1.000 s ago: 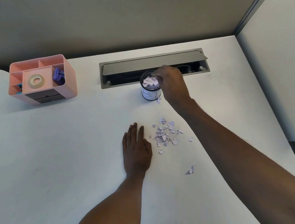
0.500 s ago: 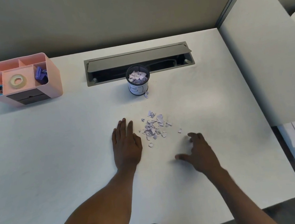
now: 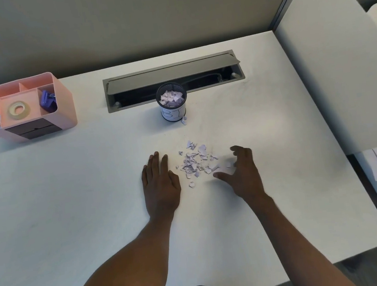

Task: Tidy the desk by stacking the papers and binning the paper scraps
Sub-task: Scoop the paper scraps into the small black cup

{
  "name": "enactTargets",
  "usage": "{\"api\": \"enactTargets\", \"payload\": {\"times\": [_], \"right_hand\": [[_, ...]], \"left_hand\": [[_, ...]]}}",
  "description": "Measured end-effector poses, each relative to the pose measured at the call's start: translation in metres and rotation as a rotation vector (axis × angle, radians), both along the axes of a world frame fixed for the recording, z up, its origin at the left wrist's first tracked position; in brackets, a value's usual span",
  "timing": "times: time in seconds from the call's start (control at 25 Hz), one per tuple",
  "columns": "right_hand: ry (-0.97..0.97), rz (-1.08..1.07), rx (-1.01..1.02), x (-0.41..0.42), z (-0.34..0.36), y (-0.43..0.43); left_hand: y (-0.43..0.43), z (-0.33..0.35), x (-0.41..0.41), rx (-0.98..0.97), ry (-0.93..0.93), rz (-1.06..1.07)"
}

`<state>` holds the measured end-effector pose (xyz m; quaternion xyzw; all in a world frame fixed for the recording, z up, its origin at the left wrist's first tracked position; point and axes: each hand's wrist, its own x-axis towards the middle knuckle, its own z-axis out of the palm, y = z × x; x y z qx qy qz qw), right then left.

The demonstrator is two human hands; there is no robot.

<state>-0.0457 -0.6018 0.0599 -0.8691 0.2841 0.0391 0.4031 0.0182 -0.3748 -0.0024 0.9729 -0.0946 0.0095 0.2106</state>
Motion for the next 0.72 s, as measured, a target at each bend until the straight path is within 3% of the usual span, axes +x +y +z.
{"api": "enactTargets", "payload": {"times": [0.08,0.16,0.32,0.48,0.72], "right_hand": [[0.190,0.068,-0.101,0.000,0.000,-0.008],[0.210,0.095,-0.066,0.006,-0.005,-0.003],[0.006,0.197,0.008,0.048,-0.002,0.013],[-0.227,0.364,-0.254,0.110,0.006,0.018],[0.005,0.654,-0.366,0.152,-0.006,0.016]], "left_hand": [[0.000,-0.001,0.000,0.002,-0.001,-0.002],[-0.001,-0.001,0.000,0.005,0.002,-0.005],[0.000,-0.002,0.000,0.003,-0.001,0.000],[0.001,-0.004,0.001,0.014,-0.004,-0.008],[0.000,-0.004,0.002,0.020,0.007,-0.008]]}}
